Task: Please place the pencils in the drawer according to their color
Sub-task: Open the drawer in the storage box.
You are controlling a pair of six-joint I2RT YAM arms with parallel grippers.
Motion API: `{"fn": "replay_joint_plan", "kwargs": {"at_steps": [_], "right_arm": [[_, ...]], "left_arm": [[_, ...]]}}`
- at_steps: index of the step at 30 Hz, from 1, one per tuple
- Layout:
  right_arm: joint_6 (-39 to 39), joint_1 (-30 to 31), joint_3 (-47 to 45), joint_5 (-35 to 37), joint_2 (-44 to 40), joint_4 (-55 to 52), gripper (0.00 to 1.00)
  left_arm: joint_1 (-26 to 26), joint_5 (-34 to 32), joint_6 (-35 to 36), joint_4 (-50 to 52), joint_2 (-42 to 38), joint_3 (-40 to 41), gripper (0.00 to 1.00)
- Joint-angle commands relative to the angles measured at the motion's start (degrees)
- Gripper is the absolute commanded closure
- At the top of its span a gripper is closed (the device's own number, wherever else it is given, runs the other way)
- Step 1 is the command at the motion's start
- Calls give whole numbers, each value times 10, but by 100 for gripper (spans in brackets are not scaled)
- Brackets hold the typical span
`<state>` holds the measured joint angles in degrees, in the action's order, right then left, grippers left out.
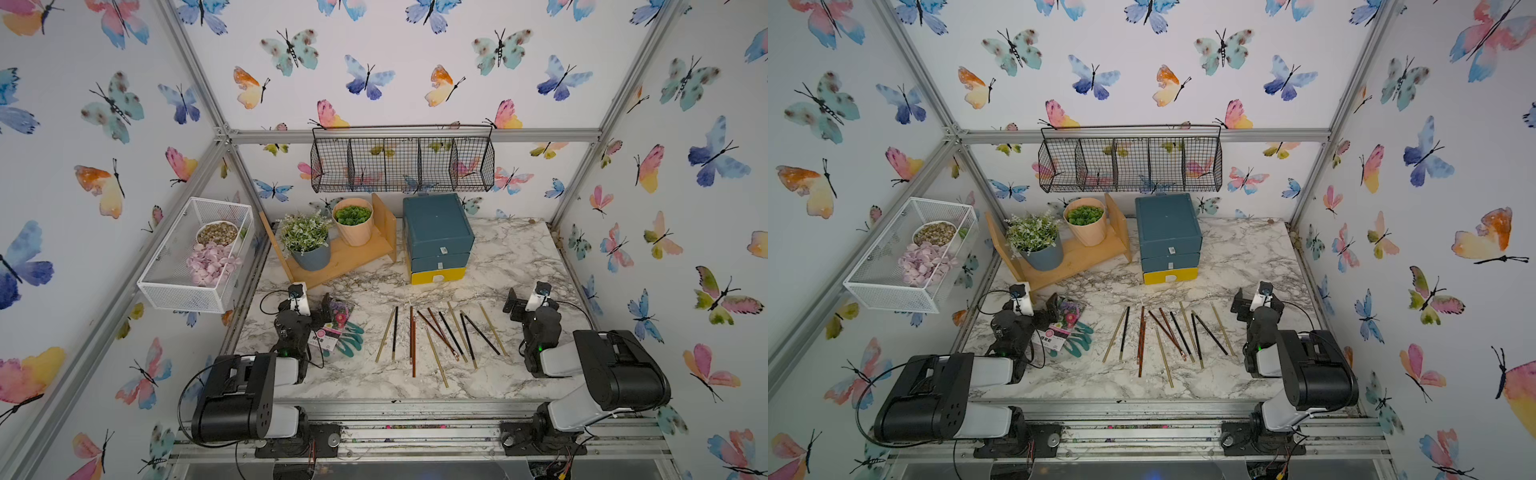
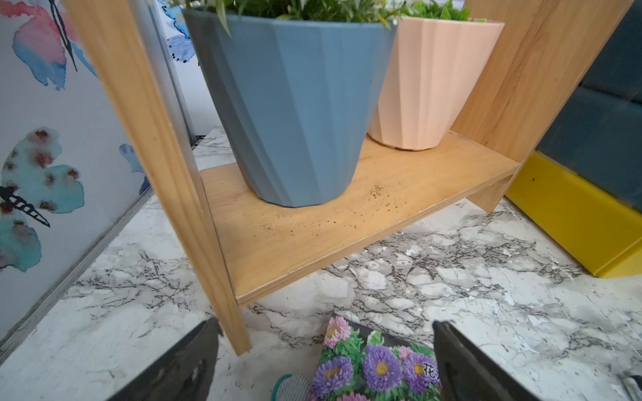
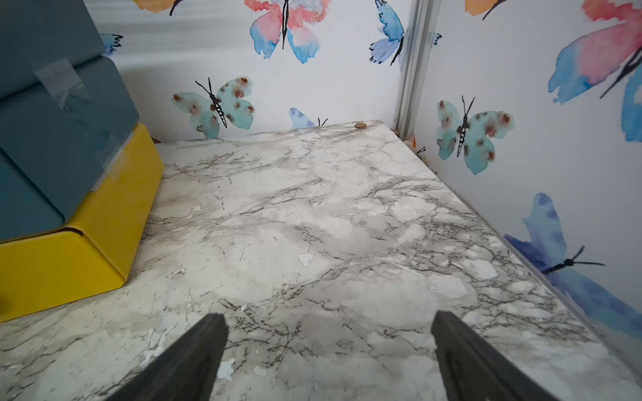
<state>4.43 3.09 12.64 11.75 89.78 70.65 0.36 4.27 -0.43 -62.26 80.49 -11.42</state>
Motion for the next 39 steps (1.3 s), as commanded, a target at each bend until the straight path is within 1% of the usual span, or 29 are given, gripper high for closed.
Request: {"fn": "replay_joint_plan", "kwargs": {"at_steps": [1, 36, 39], "right_arm": [[-5, 3, 6, -10, 0, -6, 1], [-4, 3, 1, -7, -4, 1, 2], [0, 3, -1, 4, -11, -1, 2]], "left_arm": [[-3, -4, 3, 6, 0, -5, 2], [-2, -3, 3, 4, -1, -3, 2], [-2, 2, 5, 35, -19, -14, 1]]}}
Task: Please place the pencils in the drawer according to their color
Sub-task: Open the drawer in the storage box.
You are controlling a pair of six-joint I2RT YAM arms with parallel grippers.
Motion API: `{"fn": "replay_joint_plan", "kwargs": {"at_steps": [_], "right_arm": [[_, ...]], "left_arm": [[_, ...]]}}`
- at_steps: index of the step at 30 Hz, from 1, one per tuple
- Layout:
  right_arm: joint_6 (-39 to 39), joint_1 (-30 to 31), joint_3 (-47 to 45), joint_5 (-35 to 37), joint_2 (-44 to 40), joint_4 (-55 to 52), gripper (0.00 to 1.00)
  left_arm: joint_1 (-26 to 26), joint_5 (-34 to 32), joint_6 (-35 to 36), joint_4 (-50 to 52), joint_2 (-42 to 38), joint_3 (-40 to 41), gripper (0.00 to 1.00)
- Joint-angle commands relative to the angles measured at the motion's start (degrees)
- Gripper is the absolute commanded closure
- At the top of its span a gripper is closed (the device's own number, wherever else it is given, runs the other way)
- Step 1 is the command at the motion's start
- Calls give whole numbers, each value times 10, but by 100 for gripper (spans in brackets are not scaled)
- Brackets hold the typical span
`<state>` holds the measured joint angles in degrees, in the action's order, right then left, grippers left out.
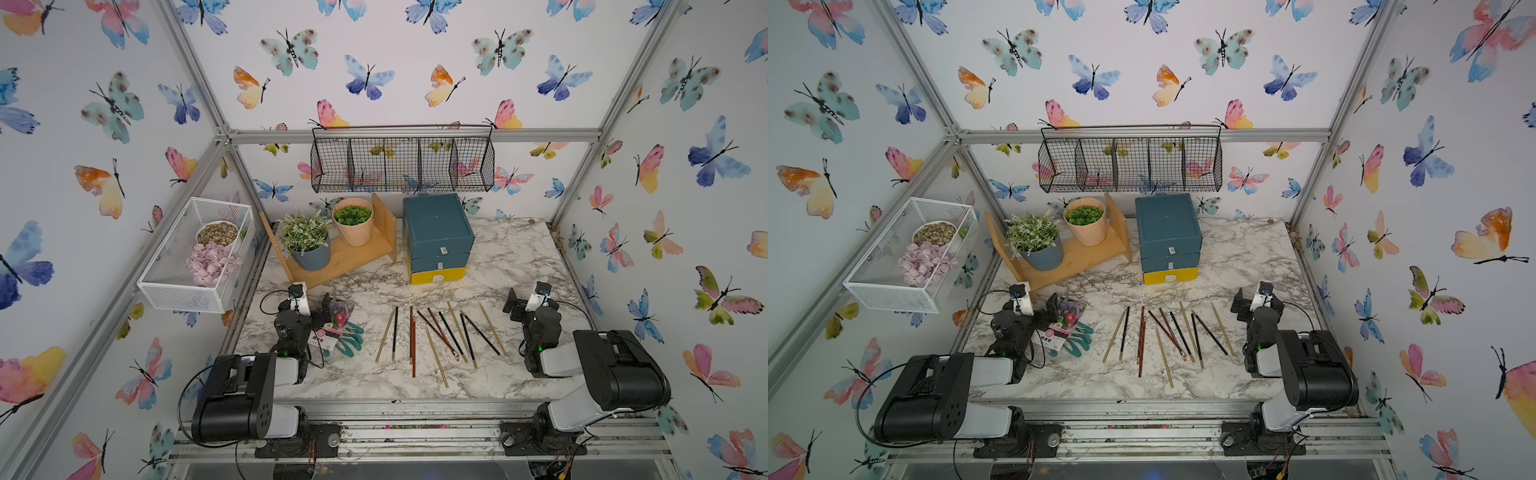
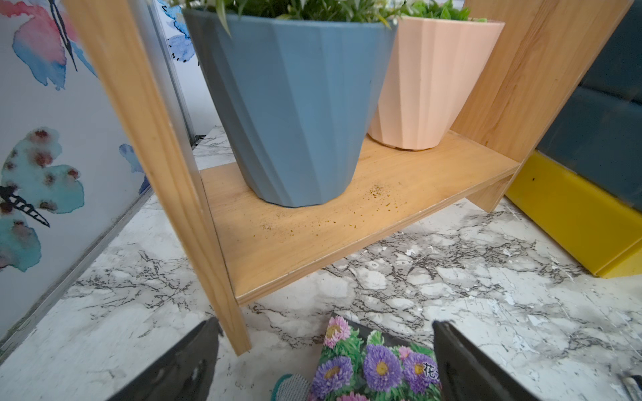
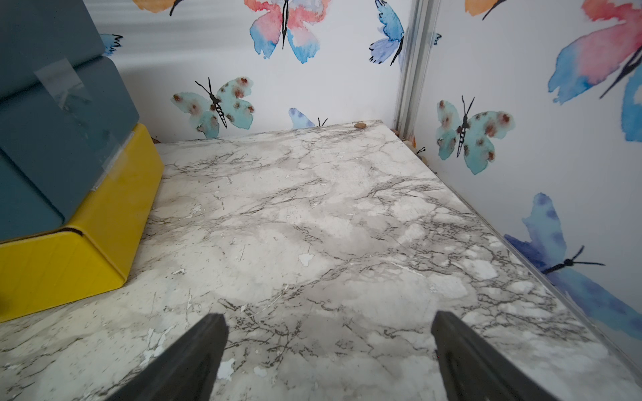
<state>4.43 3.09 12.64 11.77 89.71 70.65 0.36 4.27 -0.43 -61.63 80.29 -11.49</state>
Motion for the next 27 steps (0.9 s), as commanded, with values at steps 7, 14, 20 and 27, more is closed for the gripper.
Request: {"fn": "replay_joint_plan", "kwargs": {"at_steps": [7, 14, 20, 27], "right_arm": [[3, 3, -4, 11, -23, -6, 1], [14, 3, 6, 39, -76, -77, 1], [73, 3, 72, 91, -141, -284, 1], [114, 3, 82, 66, -204, -359, 2]], "left_arm": [[-3, -8, -2, 71, -93, 2, 2], [-23, -38, -10, 126, -181, 25, 2], [-45, -50, -10, 167, -244, 27, 2], [-54, -31, -49, 215, -289, 8, 2]]}}
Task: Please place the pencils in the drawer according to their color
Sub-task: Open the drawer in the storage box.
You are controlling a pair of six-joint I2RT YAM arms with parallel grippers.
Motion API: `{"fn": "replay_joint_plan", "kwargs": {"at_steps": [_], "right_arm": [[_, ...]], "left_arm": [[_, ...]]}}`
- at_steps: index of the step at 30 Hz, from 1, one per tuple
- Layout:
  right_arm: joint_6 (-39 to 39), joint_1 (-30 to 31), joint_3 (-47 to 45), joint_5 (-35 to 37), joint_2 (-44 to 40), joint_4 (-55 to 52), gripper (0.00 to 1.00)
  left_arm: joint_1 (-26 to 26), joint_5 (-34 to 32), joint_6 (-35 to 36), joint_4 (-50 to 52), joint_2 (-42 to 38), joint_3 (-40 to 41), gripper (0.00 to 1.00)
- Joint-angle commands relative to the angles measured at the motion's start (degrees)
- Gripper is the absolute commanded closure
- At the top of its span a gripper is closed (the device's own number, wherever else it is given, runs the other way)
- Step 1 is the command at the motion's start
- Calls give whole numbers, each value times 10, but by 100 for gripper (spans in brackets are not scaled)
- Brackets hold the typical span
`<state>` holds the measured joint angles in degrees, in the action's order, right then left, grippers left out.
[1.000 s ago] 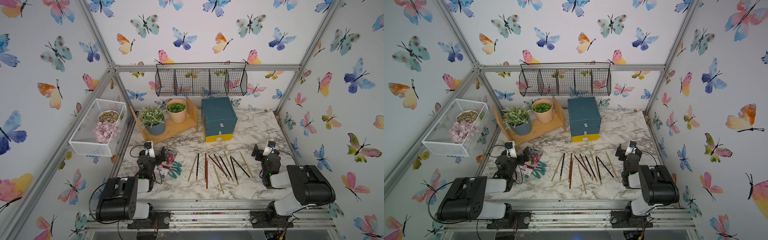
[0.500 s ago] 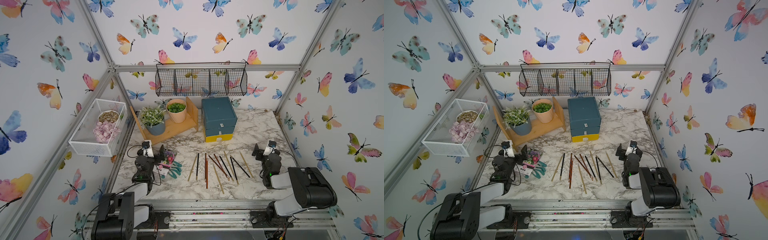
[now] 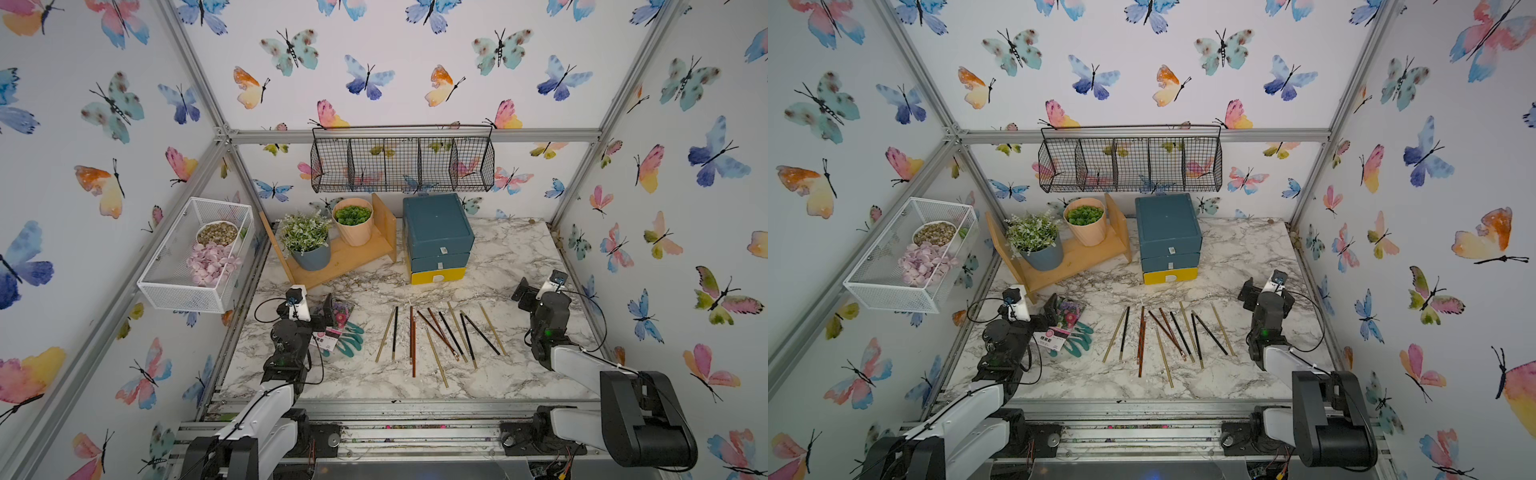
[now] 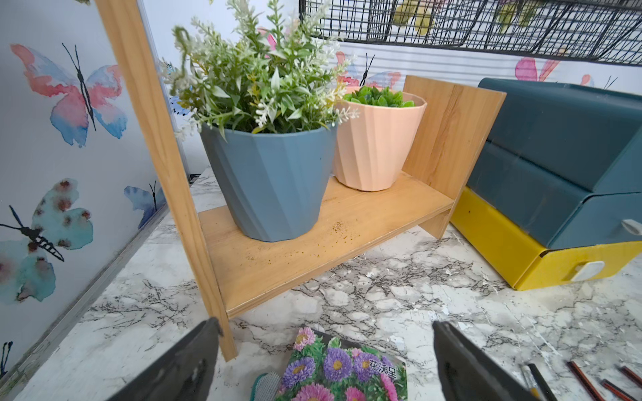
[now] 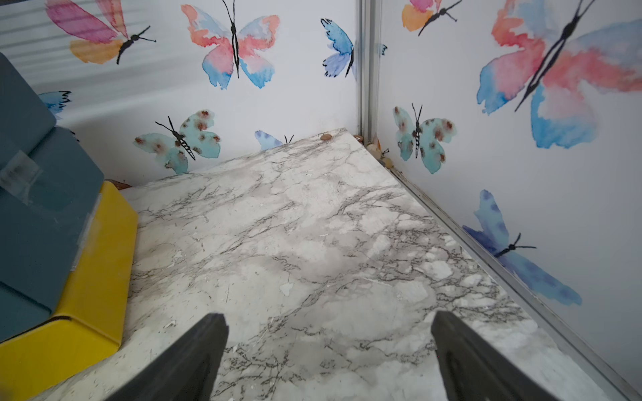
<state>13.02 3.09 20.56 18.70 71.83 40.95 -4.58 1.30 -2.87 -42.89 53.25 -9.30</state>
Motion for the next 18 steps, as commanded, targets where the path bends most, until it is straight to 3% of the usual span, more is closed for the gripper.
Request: {"fn": "replay_joint_plan", "kwargs": {"at_steps": [1, 10, 18], "right_arm": [[30, 3, 3, -14, -36, -69, 2], [92, 3, 20, -157, -91, -129, 2], [192, 3, 6, -283, -83, -74, 6]], "left_arm": [[-5, 3, -29, 29, -24, -15, 2], [-11, 16, -98, 67, -43, -24, 2], [-12, 30, -155, 85, -32, -38, 2]]}}
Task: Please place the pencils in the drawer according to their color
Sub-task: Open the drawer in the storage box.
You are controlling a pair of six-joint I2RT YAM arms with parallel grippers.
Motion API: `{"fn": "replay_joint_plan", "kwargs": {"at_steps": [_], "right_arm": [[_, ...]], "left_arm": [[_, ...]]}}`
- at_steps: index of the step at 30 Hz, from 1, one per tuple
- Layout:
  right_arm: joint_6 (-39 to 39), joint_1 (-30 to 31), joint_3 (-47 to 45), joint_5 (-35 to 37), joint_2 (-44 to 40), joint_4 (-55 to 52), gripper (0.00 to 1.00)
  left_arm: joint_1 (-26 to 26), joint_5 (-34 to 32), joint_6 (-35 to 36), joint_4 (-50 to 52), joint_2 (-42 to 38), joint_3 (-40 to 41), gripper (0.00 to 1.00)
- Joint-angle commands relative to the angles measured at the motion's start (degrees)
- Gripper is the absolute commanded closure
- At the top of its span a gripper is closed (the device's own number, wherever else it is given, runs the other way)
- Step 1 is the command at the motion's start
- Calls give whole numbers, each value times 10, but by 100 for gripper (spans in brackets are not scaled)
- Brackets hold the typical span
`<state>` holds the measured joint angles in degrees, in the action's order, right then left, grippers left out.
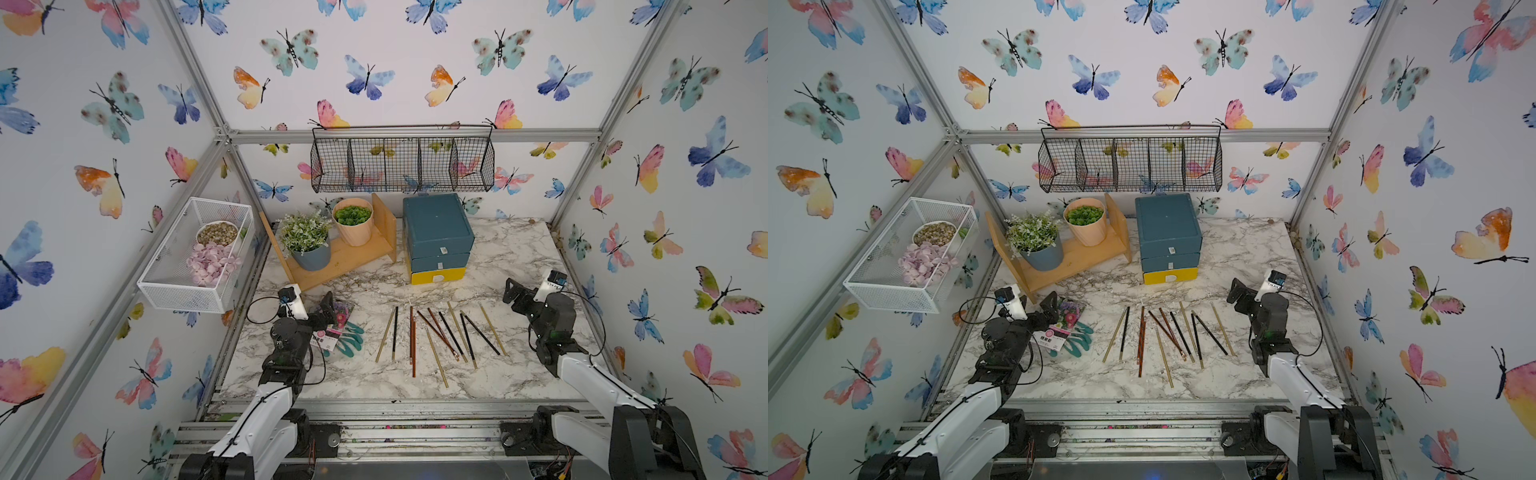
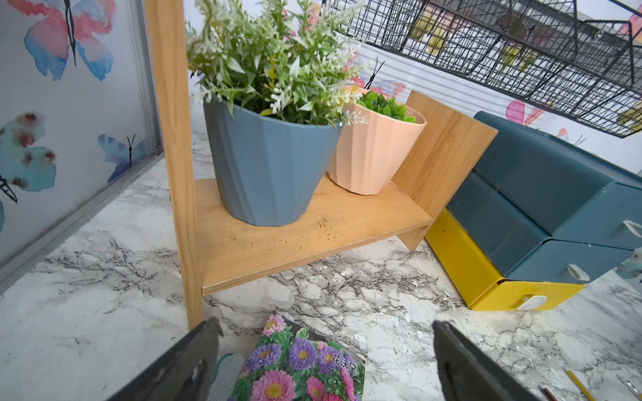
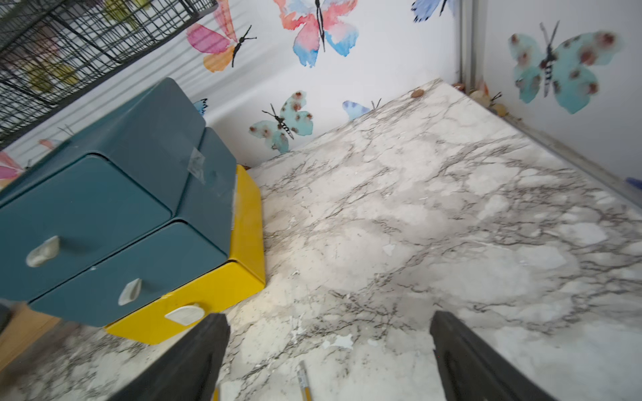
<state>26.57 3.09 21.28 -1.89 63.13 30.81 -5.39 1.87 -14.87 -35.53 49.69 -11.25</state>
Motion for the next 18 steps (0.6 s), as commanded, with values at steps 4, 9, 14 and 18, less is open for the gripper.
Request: {"fn": "replay_joint_plan", "kwargs": {"at_steps": [4, 9, 14, 18], "right_arm": [[109, 3, -2, -125, 23, 64, 15], [137, 18, 7, -141, 37, 97, 21], [146, 50, 38, -155, 71, 122, 25], [148, 86, 73, -159, 112, 144, 28]], "left_arm": [[-3, 29, -57, 9, 14, -22, 2], [-4, 42, -81, -17, 9, -11, 2], [-3, 60, -89, -14, 12, -21, 2], [-4, 72, -94, -3, 16, -32, 2]]}}
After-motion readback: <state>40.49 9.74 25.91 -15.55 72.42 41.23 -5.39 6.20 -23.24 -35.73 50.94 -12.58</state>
